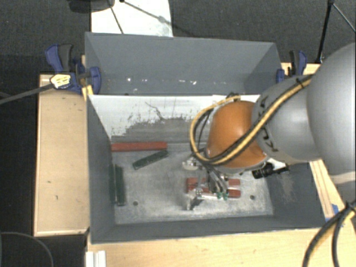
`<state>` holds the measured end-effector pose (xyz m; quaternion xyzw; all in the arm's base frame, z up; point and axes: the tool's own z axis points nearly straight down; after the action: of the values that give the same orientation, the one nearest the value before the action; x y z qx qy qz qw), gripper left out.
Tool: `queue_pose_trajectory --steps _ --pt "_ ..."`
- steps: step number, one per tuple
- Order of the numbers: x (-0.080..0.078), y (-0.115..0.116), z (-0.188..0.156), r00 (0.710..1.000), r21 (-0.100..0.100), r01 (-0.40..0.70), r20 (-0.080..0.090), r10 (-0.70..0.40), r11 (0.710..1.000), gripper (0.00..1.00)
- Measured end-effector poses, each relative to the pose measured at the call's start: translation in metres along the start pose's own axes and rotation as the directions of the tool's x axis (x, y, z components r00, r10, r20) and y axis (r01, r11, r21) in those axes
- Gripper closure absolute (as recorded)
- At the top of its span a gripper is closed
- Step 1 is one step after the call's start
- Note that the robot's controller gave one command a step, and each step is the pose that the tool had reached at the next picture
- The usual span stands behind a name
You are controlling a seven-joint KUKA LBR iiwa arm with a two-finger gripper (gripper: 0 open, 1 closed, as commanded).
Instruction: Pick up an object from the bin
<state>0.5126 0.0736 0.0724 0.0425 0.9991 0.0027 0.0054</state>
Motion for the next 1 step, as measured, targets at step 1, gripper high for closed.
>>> queue_pose_trajectory --steps 1 --pt "-0.0265 -0.0509 -0.003 0.993 0.001 0.118 -0.001 -0.118 0.993 1.0"
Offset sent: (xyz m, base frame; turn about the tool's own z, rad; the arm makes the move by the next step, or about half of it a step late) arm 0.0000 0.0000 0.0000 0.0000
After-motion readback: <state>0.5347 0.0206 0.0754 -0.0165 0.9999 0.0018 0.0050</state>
